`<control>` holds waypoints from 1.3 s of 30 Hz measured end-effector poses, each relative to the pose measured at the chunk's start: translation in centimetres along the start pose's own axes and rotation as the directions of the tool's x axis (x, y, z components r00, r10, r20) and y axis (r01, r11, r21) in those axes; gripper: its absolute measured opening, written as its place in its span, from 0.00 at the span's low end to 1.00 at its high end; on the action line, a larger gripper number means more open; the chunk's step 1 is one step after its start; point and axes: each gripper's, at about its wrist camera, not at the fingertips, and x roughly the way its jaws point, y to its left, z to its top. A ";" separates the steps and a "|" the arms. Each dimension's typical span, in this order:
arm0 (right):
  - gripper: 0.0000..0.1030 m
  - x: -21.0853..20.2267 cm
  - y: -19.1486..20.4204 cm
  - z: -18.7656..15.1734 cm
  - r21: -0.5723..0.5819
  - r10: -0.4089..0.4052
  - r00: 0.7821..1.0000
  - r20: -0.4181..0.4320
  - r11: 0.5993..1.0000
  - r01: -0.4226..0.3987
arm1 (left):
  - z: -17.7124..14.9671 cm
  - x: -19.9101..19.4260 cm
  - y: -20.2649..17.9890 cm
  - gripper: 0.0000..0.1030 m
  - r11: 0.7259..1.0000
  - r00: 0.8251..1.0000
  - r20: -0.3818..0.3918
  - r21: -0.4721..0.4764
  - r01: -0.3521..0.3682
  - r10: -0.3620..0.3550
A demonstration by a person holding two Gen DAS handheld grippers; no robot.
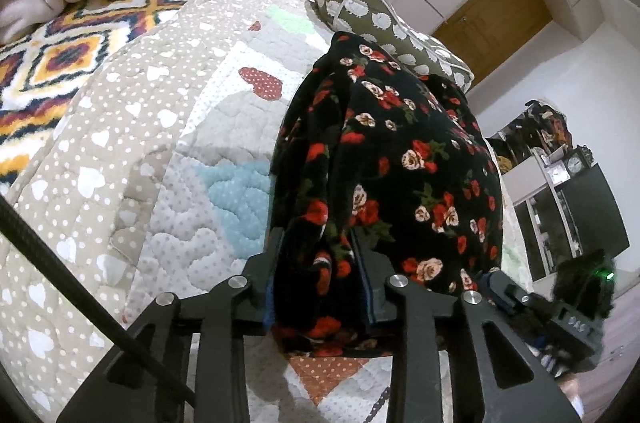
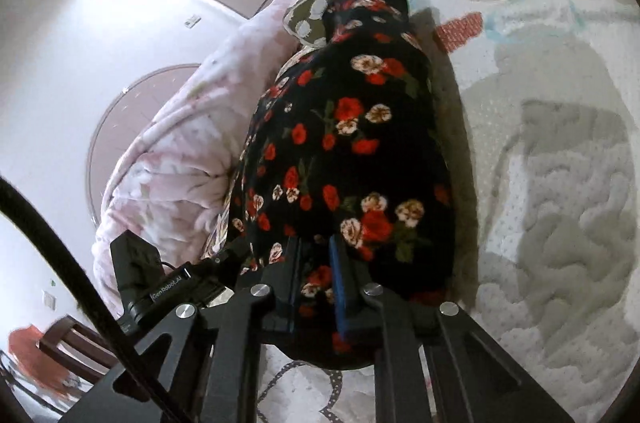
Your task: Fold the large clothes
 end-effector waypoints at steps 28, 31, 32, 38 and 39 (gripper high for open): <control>0.06 0.2 -2.8 8.5 0.146 -0.031 0.984 0.177 0.989 0.004 | 1.2 0.1 -1.3 0.08 1.000 1.000 0.025 0.010 0.017 -0.017; 0.15 -2.4 -0.8 8.2 0.055 -0.107 0.973 0.206 0.994 0.098 | 1.1 0.0 -1.5 0.08 0.999 0.999 0.035 0.035 -0.025 0.023; 0.15 -2.8 0.4 7.8 0.010 -0.080 0.978 0.191 0.997 0.080 | 1.1 0.0 -1.5 0.08 0.999 0.999 0.034 0.035 -0.023 0.022; 0.15 0.2 2.6 2.3 -0.025 0.096 0.995 -0.005 0.995 -0.096 | 1.1 -0.1 -1.0 0.13 0.999 0.999 0.023 0.034 -0.034 0.033; 0.15 1.1 2.1 0.9 -0.004 0.112 0.993 -0.044 0.994 -0.112 | 1.1 -0.1 -0.9 0.13 0.999 0.999 0.021 0.030 -0.032 0.031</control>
